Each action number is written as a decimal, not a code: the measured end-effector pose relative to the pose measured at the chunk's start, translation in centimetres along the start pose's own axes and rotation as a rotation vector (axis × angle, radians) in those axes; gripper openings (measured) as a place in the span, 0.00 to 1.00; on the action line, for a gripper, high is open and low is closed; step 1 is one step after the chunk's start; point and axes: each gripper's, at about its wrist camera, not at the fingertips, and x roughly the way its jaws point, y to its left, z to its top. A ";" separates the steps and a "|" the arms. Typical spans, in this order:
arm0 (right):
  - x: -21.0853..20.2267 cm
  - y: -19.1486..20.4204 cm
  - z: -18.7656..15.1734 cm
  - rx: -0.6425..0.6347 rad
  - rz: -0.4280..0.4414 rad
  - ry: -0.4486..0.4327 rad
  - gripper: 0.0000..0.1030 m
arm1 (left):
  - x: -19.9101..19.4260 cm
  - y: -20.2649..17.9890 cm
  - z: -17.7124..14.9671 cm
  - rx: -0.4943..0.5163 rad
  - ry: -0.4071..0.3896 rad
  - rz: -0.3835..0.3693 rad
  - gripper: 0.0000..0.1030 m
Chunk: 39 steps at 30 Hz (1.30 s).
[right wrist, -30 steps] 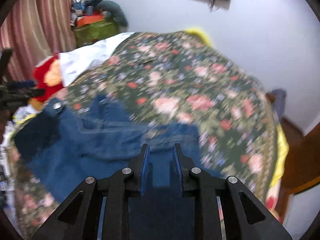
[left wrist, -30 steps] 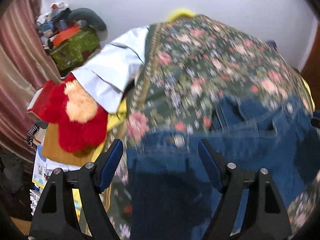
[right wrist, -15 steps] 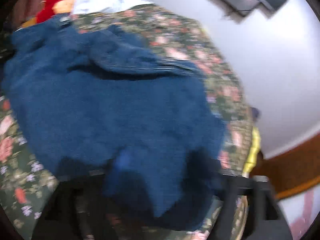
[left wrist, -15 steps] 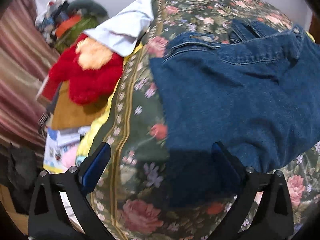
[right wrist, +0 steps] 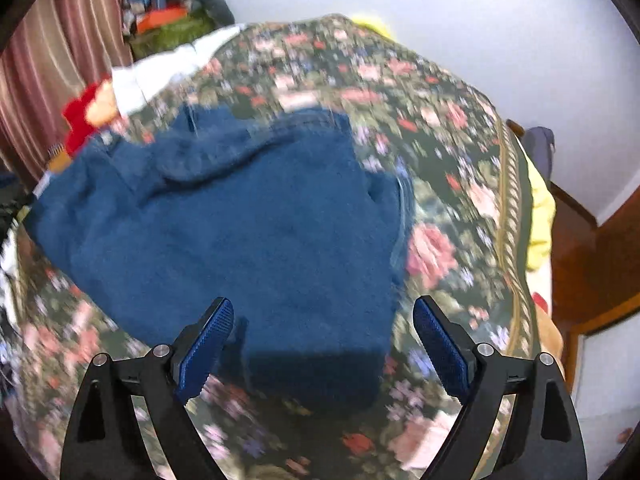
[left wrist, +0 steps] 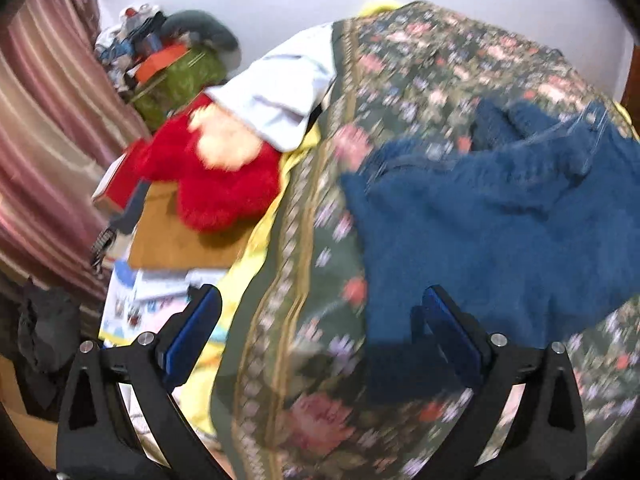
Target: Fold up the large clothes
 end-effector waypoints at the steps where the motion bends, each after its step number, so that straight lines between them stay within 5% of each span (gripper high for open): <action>1: -0.1 0.2 0.6 0.011 0.008 -0.012 0.88 | 0.4 -0.5 0.8 0.001 0.000 -0.006 1.00; 6: 2.5 0.8 4.5 0.062 0.049 -0.003 0.88 | 4.6 -3.3 5.1 -0.005 0.059 -0.041 0.99; 11: 7.4 -0.4 6.7 0.104 -0.014 0.068 0.88 | 8.8 -3.6 5.7 0.022 0.082 0.138 1.00; 13: 9.0 -1.7 7.0 0.116 -0.034 0.089 0.86 | 10.1 -2.1 5.1 -0.016 0.119 0.128 1.00; 19: 8.8 -3.1 6.2 0.082 -0.030 0.059 0.82 | 9.9 2.1 4.2 -0.211 0.133 -0.022 1.00; 23: 7.2 -2.2 5.4 0.061 -0.135 0.055 0.82 | 7.0 1.8 4.3 -0.178 0.067 0.104 1.00; 31: 2.4 2.9 3.9 0.029 0.105 0.012 0.83 | 2.6 -1.4 2.6 -0.131 0.023 -0.114 1.00; 36: 5.2 5.3 2.6 0.087 0.197 0.127 0.83 | 4.8 -4.9 -1.2 -0.024 0.114 -0.016 1.00; 39: 6.0 6.0 1.6 0.050 0.160 0.126 0.83 | 4.3 -3.5 -3.1 -0.098 0.119 -0.054 1.00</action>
